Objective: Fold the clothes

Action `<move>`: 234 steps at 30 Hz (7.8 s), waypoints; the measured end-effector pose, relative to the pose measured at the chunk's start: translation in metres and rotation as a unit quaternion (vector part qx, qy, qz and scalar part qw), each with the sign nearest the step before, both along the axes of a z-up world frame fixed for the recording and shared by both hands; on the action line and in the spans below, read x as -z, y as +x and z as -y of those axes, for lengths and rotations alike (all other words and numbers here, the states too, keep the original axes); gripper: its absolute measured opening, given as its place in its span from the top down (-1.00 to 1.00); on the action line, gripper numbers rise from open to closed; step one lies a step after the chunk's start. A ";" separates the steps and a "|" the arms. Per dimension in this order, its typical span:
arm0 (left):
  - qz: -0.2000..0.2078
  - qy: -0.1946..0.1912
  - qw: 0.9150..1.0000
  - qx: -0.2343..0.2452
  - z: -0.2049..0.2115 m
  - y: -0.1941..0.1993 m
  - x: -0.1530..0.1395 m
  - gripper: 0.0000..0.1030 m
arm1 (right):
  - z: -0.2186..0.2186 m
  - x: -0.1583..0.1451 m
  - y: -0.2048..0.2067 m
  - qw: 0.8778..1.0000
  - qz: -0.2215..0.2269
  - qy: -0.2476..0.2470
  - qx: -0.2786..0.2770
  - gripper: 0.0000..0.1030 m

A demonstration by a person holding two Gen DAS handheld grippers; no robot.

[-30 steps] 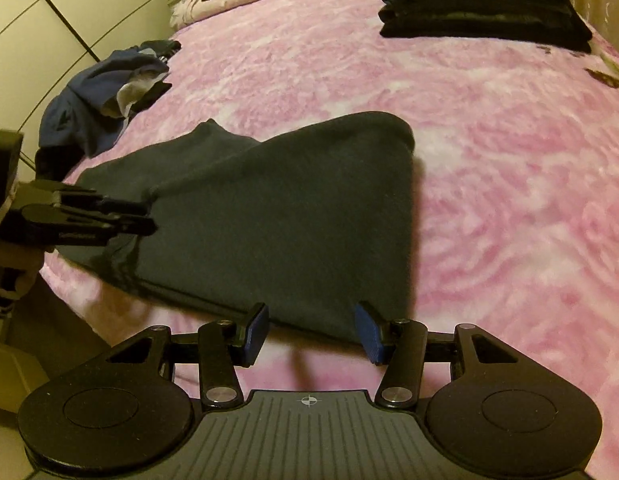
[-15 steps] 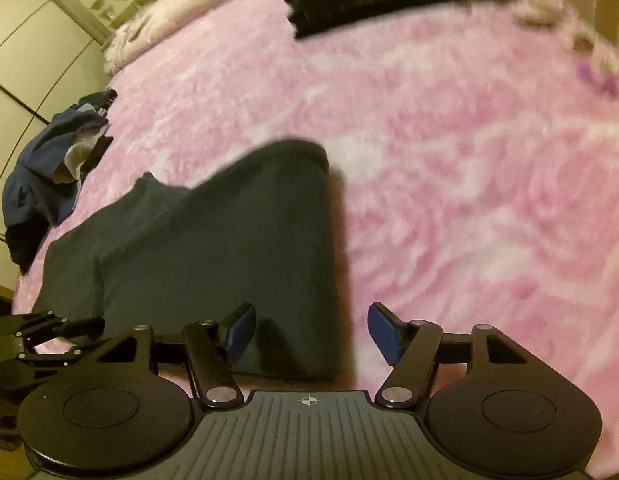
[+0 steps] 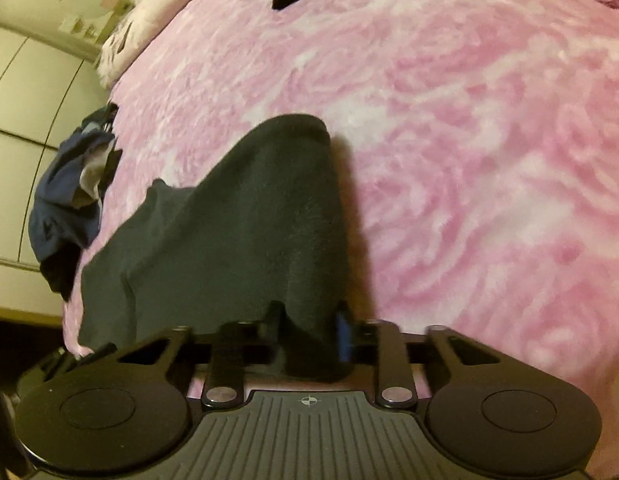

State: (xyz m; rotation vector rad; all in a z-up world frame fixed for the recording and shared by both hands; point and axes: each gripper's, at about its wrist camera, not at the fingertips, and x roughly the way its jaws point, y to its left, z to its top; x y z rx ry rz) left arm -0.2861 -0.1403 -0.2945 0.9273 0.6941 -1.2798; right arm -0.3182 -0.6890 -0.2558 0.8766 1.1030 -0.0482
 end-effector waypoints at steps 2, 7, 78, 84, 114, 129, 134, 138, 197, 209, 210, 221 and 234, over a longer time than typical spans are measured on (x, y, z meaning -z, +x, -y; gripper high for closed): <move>0.026 -0.005 0.999 0.023 0.001 -0.013 -0.001 -0.03 | -0.001 -0.011 0.003 1.000 -0.002 -0.001 0.000 0.63; 0.102 -0.029 0.991 0.082 0.008 -0.049 0.002 -0.30 | -0.005 -0.045 0.019 1.000 0.002 0.010 0.000 0.65; -0.326 -0.139 0.809 -0.469 -0.167 0.365 -0.062 -0.26 | -0.291 -0.074 0.244 0.922 0.043 -0.175 -0.342 -0.51; -0.386 -0.029 0.848 -0.362 -0.107 0.421 -0.007 -0.22 | -0.303 -0.059 0.239 0.948 -0.002 -0.198 -0.250 -0.52; -0.410 0.022 0.889 -0.201 -0.123 0.439 0.018 0.09 | -0.346 -0.052 0.199 0.973 -0.030 -0.186 -0.132 -0.53; -0.589 0.046 0.752 -0.293 -0.127 0.450 0.016 0.61 | -0.378 -0.010 0.107 0.991 0.053 0.064 0.109 -0.83; -0.650 0.028 0.706 -0.279 -0.100 0.456 -0.007 0.60 | -0.380 0.020 0.067 0.946 0.092 0.146 0.275 -0.83; -0.636 0.044 0.718 -0.279 -0.089 0.454 -0.019 0.60 | -0.381 0.041 0.037 0.887 0.125 0.206 0.393 -0.83; -0.254 0.046 0.959 -0.114 -0.046 0.381 0.008 0.44 | -0.174 0.022 0.230 1.000 0.011 0.016 0.015 0.15; -0.202 0.041 0.964 -0.170 -0.049 0.359 0.001 0.45 | -0.127 0.021 0.288 0.999 -0.019 0.012 -0.040 1.00; -0.198 0.037 0.965 -0.166 -0.049 0.357 -0.003 0.46 | -0.129 0.013 0.286 0.999 -0.011 0.003 -0.046 1.00; -0.245 0.017 0.963 -0.108 -0.033 0.325 -0.004 0.42 | -0.180 0.027 0.260 0.994 -0.032 0.010 -0.101 0.32; -0.245 -0.060 0.939 -0.235 -0.076 0.367 -0.028 0.52 | -0.205 -0.029 0.275 0.985 0.038 -0.085 -0.148 0.31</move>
